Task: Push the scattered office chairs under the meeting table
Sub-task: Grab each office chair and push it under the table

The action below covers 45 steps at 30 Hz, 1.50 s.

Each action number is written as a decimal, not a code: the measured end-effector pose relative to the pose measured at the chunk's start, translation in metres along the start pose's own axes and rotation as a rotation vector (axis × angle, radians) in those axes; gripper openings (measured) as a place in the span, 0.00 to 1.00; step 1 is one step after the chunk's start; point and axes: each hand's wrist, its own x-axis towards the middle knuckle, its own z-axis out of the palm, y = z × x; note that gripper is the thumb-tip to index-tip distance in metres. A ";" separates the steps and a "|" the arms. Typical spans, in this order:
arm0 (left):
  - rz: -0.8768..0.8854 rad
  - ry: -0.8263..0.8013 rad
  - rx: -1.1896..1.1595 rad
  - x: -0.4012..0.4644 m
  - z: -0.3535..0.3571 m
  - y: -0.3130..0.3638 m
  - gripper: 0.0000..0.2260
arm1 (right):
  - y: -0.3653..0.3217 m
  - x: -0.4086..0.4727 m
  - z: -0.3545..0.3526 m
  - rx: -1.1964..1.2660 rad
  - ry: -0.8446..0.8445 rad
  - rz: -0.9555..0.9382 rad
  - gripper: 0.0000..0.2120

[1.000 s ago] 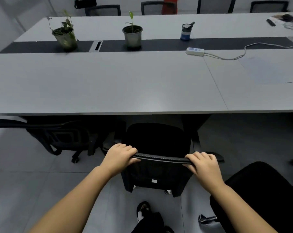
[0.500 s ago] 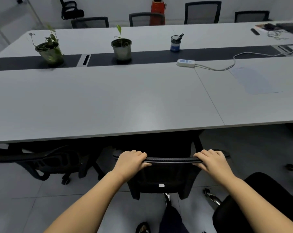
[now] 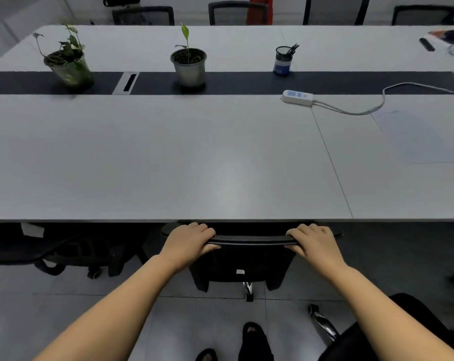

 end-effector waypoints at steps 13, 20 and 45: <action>-0.131 -0.209 -0.046 0.000 -0.020 0.012 0.30 | 0.002 -0.003 -0.013 0.096 -0.181 0.037 0.23; -0.206 -0.103 -0.343 -0.025 -0.071 0.035 0.39 | -0.045 -0.030 -0.072 0.525 -0.014 0.168 0.29; -0.407 0.067 -1.327 -0.217 -0.109 0.119 0.16 | -0.237 -0.276 -0.089 1.257 0.523 0.983 0.21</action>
